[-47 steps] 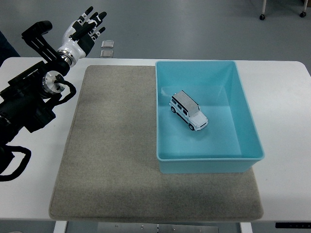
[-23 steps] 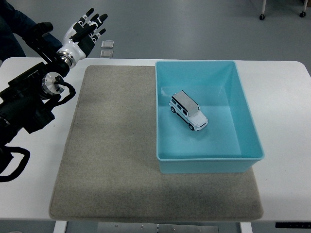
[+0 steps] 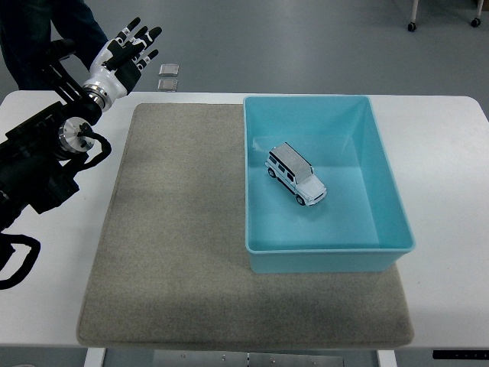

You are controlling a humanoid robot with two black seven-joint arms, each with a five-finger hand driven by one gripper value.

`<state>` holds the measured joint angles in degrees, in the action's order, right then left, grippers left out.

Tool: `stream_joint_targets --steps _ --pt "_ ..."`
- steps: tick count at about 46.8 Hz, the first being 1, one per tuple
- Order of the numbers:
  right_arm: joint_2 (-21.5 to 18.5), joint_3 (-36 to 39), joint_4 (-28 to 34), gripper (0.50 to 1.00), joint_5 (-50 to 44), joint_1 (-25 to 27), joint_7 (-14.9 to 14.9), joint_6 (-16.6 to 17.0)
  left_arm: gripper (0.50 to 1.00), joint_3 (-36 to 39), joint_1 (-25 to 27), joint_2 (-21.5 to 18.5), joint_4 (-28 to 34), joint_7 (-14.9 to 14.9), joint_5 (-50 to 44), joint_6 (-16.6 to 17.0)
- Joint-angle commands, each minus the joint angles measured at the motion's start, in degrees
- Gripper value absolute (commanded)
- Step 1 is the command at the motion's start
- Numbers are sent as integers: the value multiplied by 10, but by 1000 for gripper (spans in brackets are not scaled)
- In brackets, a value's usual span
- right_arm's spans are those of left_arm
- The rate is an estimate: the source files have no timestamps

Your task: Left hand put the white car in the blue box

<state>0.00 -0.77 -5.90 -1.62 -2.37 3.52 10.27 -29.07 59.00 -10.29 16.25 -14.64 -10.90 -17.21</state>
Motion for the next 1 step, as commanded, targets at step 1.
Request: stream_joint_targets --steps 1 --pt "0 1 -1 936 0 -1 0 2 1000 -2 0 1 2 0 -1 0"
